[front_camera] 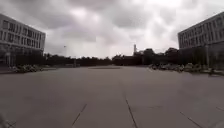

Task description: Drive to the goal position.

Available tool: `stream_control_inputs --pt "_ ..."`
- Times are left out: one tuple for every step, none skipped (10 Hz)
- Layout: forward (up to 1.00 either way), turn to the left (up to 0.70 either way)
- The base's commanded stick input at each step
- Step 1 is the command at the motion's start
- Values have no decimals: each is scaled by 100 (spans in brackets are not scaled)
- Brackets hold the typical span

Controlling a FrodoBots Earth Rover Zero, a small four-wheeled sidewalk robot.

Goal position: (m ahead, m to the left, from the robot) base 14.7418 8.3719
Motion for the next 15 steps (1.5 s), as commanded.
stream_control_inputs --pt "70 0" --pt "70 0" --pt "70 0" --pt "70 0" --pt "70 0" --pt "70 0" --pt "70 -2" --pt "70 -2" --pt "70 -3" --pt "70 -2" --pt "70 -2" --pt "70 -3" --pt "70 -2" --pt "70 -2" --pt "70 -2"
